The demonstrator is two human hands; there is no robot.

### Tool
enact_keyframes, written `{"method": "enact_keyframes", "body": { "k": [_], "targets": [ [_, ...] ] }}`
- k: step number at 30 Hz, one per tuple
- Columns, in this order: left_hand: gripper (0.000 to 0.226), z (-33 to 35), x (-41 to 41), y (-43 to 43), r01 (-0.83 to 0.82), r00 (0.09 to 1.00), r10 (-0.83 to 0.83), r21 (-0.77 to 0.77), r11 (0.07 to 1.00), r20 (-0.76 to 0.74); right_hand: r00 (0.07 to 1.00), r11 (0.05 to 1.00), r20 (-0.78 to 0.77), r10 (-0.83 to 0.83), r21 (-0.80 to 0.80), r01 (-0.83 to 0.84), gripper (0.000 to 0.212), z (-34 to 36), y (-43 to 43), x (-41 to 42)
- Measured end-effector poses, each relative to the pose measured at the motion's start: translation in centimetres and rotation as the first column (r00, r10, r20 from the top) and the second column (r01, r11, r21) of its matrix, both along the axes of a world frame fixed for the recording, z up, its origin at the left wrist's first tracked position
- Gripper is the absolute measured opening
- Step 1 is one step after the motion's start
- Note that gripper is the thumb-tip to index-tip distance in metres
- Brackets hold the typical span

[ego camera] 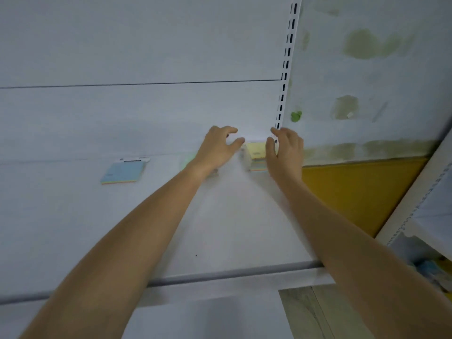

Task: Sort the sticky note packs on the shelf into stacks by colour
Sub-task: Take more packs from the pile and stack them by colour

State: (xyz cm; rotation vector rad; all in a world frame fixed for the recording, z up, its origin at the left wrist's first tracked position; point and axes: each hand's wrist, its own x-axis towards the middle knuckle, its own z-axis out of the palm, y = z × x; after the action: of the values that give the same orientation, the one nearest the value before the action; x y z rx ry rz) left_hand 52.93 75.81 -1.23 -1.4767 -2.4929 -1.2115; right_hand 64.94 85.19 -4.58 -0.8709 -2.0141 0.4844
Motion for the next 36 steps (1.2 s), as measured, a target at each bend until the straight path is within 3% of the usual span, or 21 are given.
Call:
{"method": "enact_keyframes", "body": {
  "k": [4,7,10,19,27,31,36],
  "targets": [
    [0.04,0.9,-3.2,-5.5,-0.152,0.959,0.136,-0.045,0.987,-0.248,0.968,0.942,0.167,0.189,0.246,-0.226,0.055,1.1,-3.5,-2.0],
    [0.04,1.4,-6.5,-11.1,-0.289,0.9,0.24,-0.086,0.953,-0.363,0.809,0.841,0.456,0.372,0.203,-0.501,0.06,1.6,-7.7,-5.3],
    [0.04,1.5,-9.5,-18.2,-0.404,0.855,0.337,-0.097,0.91,-0.395,0.659,0.765,0.602,0.451,0.12,-0.633,0.043,1.9,-13.2,-9.5],
    [0.037,1.1,-17.8,-44.1,-0.618,0.755,0.541,-0.126,0.776,-0.369,0.436,0.557,0.613,0.659,-0.009,-0.831,0.041,1.5,-35.7,-21.6],
    [0.033,-1.8,-23.6,-62.2,-0.695,0.715,0.65,-0.164,0.7,-0.258,0.311,0.441,0.599,0.738,-0.079,-0.894,0.04,1.4,-50.7,-30.1],
    [0.033,-2.3,-27.3,-67.1,-0.705,0.706,0.659,-0.169,0.689,-0.26,0.289,0.42,0.623,0.727,-0.072,-0.904,0.039,1.7,-54.9,-35.3],
    [0.034,-2.0,-33.8,-70.1,-0.713,0.697,0.657,-0.187,0.675,-0.287,0.314,0.459,0.609,0.728,-0.094,-0.883,0.039,1.2,-57.2,-42.4]
  ]
}}
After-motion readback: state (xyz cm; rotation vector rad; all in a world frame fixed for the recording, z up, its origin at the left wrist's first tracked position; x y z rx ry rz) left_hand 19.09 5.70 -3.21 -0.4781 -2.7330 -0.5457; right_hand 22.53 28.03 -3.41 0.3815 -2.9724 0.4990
